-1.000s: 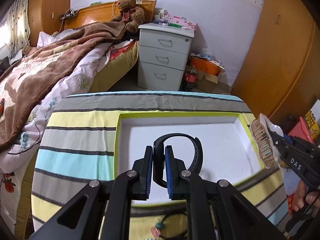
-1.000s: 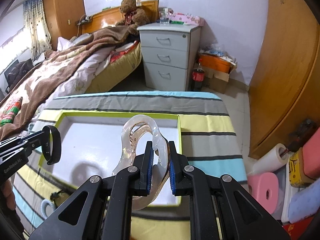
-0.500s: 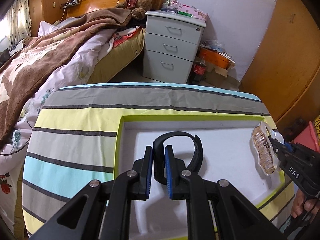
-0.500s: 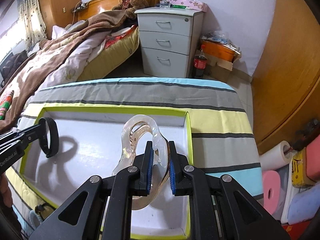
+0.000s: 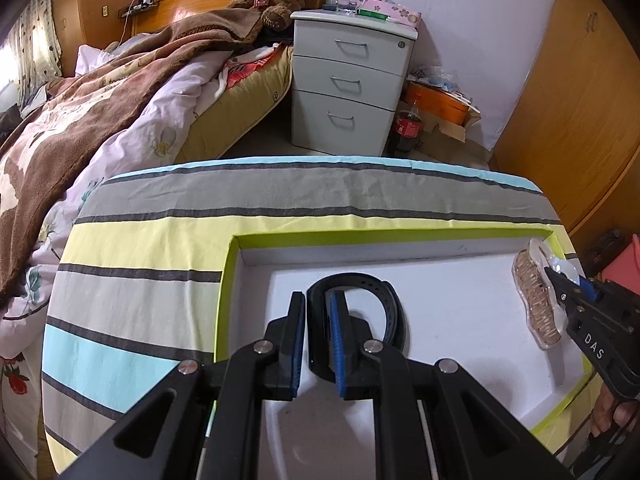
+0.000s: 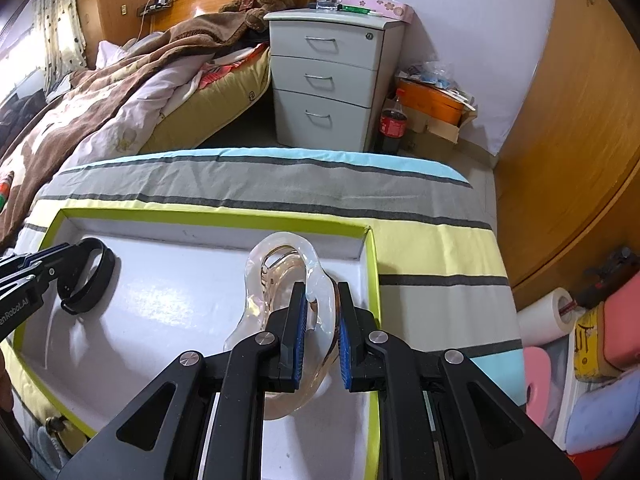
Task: Organize jewelry
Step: 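Open both tools to drop the watch band and claw clip into the box, then grasp the light-blue coil hair tie with the left tool while the right tool approaches the purple tie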
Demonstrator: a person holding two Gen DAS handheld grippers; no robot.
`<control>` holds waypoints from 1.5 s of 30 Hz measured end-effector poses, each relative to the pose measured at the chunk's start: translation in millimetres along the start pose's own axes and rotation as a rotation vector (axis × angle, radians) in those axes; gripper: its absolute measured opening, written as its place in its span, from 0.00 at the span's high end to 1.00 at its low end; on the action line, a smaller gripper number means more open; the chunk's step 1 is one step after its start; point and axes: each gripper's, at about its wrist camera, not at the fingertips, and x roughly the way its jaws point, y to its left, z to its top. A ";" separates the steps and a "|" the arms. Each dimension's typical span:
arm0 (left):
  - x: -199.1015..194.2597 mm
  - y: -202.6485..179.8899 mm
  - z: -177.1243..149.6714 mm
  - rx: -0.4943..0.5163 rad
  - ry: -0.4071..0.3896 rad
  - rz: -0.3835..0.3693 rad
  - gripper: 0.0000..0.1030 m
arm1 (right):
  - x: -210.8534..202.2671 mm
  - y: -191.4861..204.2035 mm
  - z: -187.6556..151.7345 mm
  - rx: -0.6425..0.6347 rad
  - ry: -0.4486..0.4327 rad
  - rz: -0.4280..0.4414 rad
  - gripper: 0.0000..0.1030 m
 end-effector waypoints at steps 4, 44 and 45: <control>2.2 0.0 -0.4 -0.002 0.005 0.004 0.87 | 0.4 -0.6 0.2 0.002 -0.002 -0.003 0.86; -109.3 11.3 -80.2 -0.035 -0.100 -0.082 0.49 | -105.8 2.7 -76.3 0.083 -0.152 0.160 0.63; -112.3 11.6 -83.7 -0.028 -0.105 -0.068 0.48 | -108.4 4.3 -80.1 0.078 -0.156 0.167 0.63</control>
